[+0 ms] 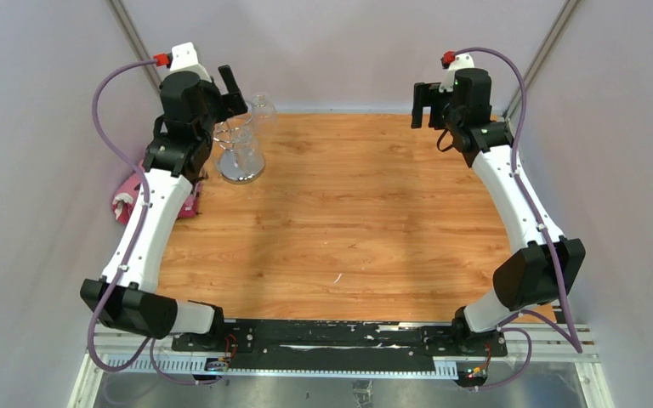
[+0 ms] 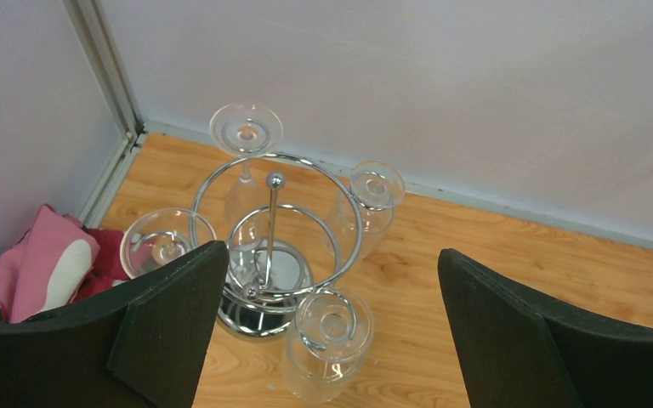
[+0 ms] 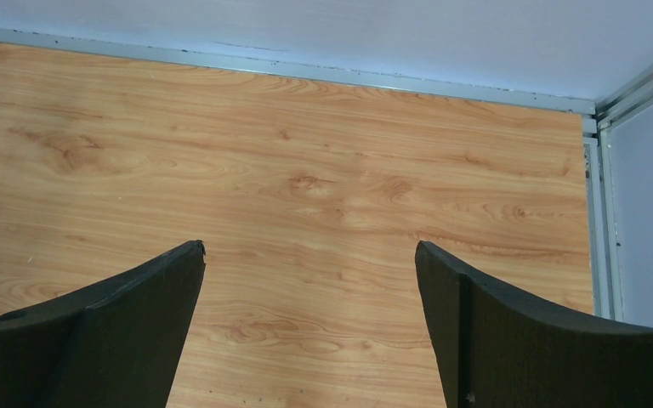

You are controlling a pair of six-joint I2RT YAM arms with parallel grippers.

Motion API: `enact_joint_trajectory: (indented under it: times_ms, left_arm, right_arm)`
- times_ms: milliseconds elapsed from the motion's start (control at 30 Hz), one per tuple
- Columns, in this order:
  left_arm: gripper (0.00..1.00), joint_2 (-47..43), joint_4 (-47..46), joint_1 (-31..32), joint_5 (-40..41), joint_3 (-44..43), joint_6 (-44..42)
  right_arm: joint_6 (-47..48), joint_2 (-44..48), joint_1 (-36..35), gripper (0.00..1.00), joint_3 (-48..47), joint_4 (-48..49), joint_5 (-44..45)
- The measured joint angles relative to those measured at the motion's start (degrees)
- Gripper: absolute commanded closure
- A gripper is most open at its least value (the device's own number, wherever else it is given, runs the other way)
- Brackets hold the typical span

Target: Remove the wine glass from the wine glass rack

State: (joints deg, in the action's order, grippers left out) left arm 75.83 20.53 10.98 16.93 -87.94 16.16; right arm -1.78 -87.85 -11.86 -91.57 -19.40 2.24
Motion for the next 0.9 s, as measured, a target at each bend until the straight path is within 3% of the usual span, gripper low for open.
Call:
enact_joint_trajectory:
  times_ms: [100,300,400,500,900]
  left_arm:
    - [0.01,2.1,0.4,0.0,-0.9,-1.0,-0.1]
    - [0.09,9.1,5.4,0.0,0.6,-9.7,-0.5]
    - [0.18,14.3,8.4,0.0,3.8,-17.5,-1.0]
    - [0.19,18.2,10.5,0.0,6.6,-22.0,-1.7]
    - [0.24,23.7,12.7,-2.0,7.5,-16.7,-0.9]
  right_arm:
    - [-0.8,0.0,0.0,0.01,0.0,0.1,0.0]
    - [-3.0,0.0,0.0,0.18,3.2,2.6,-0.6]
    - [-3.9,0.0,0.0,0.2,5.2,2.9,-0.9]
    - [-4.6,0.0,0.0,0.19,5.7,3.1,-1.5]
    - [-5.8,0.4,0.1,0.17,6.0,4.0,-2.1]
